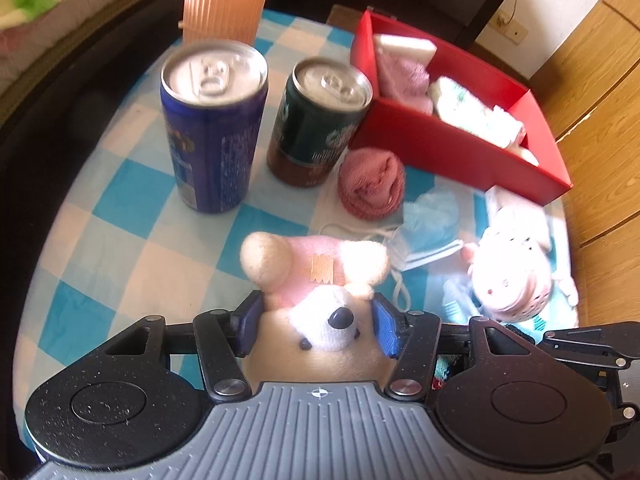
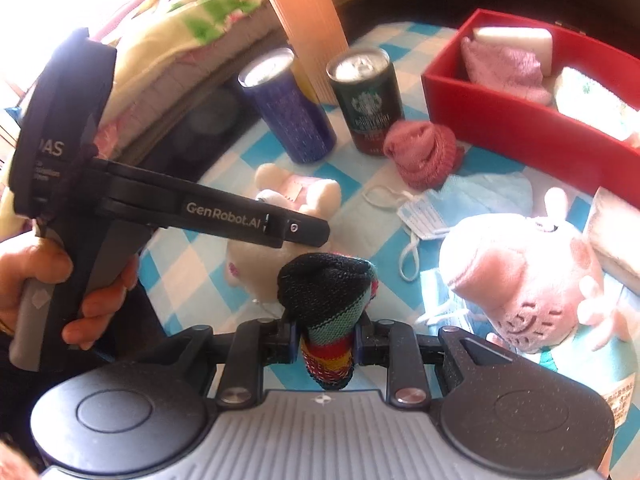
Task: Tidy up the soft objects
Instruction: 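Carry the teddy bear in the left tool and striped sock in the right tool to the red box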
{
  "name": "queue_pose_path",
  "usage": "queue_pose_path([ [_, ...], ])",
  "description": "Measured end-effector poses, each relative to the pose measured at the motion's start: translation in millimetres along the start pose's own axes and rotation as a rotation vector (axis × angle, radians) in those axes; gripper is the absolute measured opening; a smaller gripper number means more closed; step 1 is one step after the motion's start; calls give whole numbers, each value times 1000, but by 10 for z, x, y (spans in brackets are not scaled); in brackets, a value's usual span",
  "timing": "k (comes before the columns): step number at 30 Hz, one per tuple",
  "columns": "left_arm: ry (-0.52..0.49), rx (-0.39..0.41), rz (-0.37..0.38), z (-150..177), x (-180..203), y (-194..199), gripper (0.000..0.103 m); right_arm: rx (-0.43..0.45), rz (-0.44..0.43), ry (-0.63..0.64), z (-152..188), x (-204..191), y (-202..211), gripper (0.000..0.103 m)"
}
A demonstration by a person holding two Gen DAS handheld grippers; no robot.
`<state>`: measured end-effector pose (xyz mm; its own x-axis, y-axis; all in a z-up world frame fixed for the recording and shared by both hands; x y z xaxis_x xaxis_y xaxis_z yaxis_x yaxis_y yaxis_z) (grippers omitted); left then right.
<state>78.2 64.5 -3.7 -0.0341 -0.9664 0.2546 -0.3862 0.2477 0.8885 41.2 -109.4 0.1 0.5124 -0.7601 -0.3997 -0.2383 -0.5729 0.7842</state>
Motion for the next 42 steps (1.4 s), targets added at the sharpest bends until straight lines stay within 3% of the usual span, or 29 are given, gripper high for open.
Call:
queue_pose_path([
  [17, 29, 135, 88, -192, 100, 453, 57, 132, -27, -38, -143, 12, 447, 3],
  [37, 20, 307, 194, -468, 429, 950, 58, 398, 11, -96, -414, 191, 1236, 3],
  [42, 5, 335, 211, -534, 525, 1019, 58, 427, 21, -103, -447, 210, 1308, 3],
])
Point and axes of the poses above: each gripper's, at about its wrist camera, not at the fingertips, and y roughly against the way its jaws point, x to its right, z to its underside, the point moved 1 cm from there along -y, roughly the way its jaws point, and after that the axes turned 1 degree about y, right-handed, at the moved point
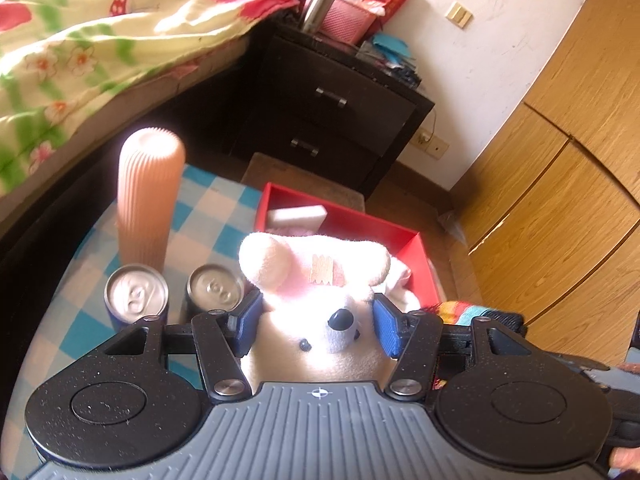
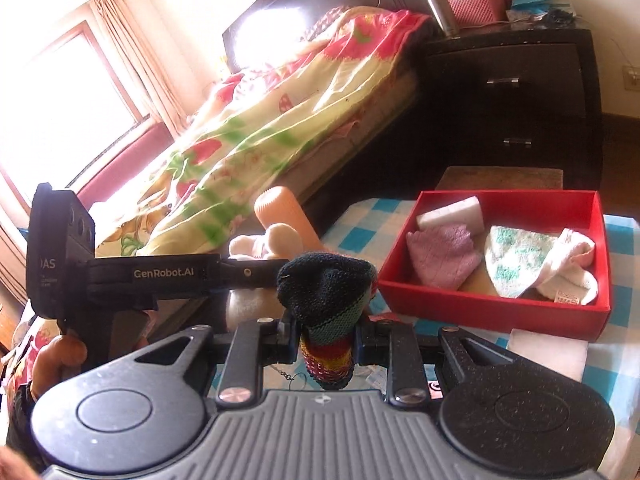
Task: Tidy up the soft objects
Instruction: 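Carry the teddy bear in the left tool and striped sock in the right tool to the red box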
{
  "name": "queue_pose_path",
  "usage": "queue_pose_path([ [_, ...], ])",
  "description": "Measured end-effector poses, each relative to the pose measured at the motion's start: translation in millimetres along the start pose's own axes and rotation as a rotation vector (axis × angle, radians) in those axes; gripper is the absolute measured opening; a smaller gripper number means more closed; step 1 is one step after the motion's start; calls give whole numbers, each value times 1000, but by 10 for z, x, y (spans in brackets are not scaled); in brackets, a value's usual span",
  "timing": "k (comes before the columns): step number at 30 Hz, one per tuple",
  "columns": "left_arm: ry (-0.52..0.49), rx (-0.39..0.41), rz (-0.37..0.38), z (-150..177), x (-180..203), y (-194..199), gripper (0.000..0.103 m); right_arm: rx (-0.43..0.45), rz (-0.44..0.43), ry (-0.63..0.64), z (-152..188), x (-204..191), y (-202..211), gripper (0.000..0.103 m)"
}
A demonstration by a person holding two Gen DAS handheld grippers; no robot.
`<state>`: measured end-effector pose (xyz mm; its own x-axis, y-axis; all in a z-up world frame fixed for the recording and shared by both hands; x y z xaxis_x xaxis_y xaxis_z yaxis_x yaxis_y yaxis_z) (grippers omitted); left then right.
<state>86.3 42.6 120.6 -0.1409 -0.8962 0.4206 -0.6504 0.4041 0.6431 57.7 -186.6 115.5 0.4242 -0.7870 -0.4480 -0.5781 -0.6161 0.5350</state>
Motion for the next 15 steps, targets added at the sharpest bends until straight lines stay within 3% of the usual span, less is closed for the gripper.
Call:
queue_pose_path([
  [15, -17, 57, 45, -272, 272, -77, 59, 117, 42, -28, -249, 119, 196, 3],
])
Point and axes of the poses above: each gripper's, at about its wrist camera, not at the fingertips, and y roughly against the way its jaws point, x to its right, z to its underside, the point moved 1 cm from there along -y, roughly the way its jaws point, and after that the axes turned 1 degree about y, right-handed, at the moved point
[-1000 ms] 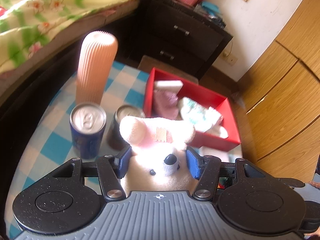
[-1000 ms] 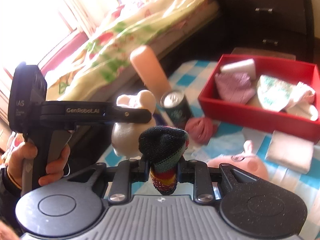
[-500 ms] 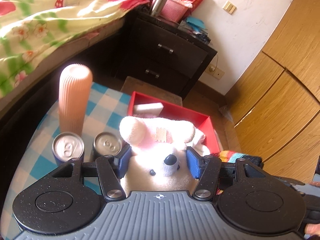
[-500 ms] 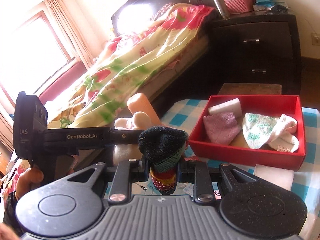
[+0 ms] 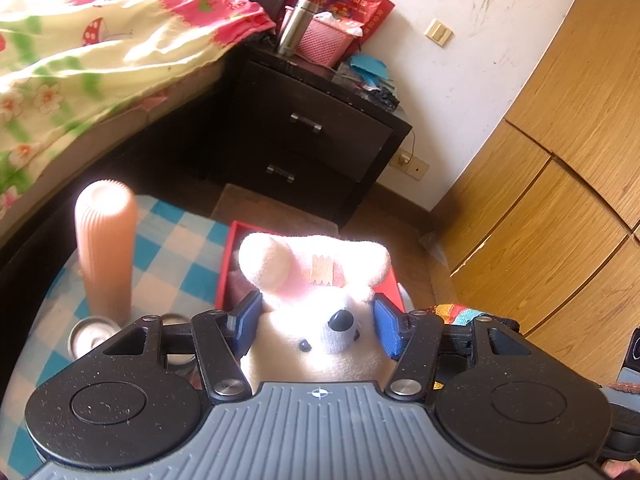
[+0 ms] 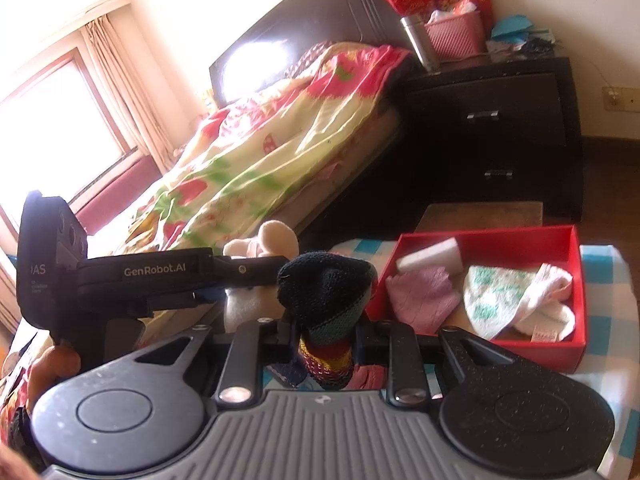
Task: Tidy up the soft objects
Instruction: 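Carry the teddy bear in the left tool and striped sock in the right tool to the red box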
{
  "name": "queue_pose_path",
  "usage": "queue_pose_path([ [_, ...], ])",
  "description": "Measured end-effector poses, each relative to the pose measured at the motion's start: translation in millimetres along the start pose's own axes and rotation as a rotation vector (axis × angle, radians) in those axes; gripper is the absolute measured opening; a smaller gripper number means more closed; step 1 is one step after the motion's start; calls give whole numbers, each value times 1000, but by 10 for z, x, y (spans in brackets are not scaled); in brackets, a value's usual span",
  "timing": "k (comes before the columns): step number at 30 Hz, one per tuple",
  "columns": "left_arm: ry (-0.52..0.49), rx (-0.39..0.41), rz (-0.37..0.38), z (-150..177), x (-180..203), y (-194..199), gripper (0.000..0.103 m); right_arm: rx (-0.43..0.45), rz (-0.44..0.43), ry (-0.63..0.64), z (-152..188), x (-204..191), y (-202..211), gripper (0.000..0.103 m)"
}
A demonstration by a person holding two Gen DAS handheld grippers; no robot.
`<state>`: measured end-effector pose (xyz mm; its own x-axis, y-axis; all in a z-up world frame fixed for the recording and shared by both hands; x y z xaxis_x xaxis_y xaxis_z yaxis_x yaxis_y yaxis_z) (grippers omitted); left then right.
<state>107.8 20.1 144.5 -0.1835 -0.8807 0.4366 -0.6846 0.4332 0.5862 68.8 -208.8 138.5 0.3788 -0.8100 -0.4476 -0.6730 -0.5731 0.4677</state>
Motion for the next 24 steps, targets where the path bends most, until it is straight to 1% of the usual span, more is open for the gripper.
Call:
queue_pose_path([
  [8, -32, 10, 7, -82, 153, -100, 59, 42, 34, -29, -112, 145, 57, 3],
  [14, -51, 28, 3, -164, 241, -170, 60, 73, 78, -31, -184, 240, 82, 4],
  [20, -59, 37, -5, -257, 295, -343, 60, 107, 131, -46, -265, 374, 60, 4],
  [24, -76, 40, -28, -307, 329, -504, 60, 120, 171, -61, -353, 507, -18, 4],
])
Point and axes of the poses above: each gripper's, at about its wrist camera, not at the fingertips, and y roughly against the way its jaws point, x to its right, z to its underside, the point moved 1 cm from there along -y, roughly the way its jaws point, and after that the axes turned 1 degree about y, right-handed, at the moved point
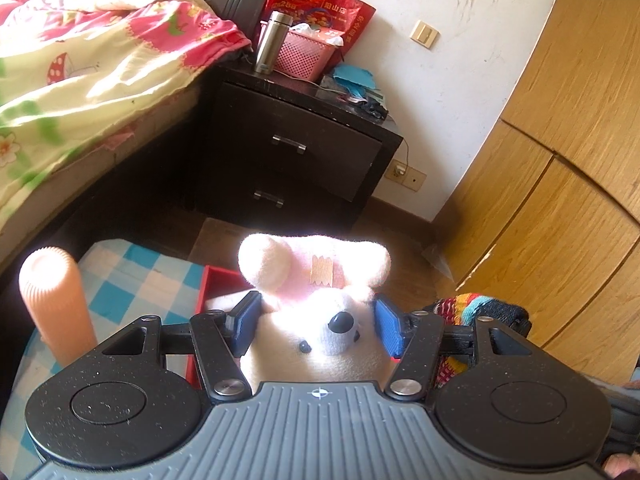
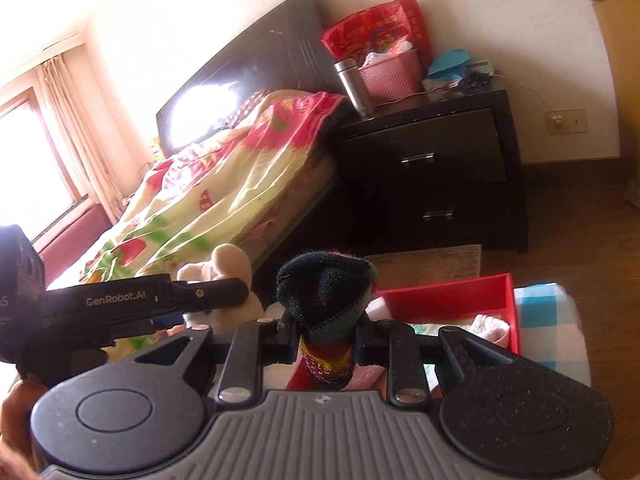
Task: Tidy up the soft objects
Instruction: 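Carry the teddy bear in the left tool and striped sock in the right tool to the red box, then lower and open the left tool in the red box while the right tool releases the sock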
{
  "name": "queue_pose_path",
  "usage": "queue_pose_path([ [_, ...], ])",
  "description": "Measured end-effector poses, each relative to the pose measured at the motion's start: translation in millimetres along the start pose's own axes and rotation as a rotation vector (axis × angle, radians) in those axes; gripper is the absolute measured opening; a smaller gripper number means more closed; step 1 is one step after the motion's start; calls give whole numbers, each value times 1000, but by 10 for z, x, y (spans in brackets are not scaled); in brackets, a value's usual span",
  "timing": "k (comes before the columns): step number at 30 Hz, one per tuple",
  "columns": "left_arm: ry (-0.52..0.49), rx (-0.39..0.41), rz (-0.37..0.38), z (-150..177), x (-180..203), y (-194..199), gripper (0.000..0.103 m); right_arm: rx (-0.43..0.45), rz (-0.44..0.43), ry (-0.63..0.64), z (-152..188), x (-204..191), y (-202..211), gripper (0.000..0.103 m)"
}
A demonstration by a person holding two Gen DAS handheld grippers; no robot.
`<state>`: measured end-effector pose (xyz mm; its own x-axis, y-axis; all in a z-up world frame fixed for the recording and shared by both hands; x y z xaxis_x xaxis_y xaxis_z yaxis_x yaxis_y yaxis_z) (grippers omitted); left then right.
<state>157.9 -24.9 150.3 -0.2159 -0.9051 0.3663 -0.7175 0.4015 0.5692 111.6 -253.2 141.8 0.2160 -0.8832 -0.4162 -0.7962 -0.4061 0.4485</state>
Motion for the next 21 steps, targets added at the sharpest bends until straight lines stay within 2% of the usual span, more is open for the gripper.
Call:
queue_pose_path([
  [7, 2, -34, -19, -26, -9, -315, 60, -4, 59, -5, -92, 191, -263, 4],
  [21, -2, -87, -59, -46, -52, -815, 61, -36, 100, -69, -116, 525, -735, 4],
])
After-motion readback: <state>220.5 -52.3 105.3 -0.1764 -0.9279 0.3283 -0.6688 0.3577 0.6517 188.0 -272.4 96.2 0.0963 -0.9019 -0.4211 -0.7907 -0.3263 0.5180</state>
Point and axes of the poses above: each gripper's, at about its wrist camera, not at the fingertips, and y roughly against the way its jaws point, x to its right, z to its underside, the point moved 1 cm from there along -y, roughly the way its jaws point, and after that the axes turned 1 degree about y, right-handed, at the moved point
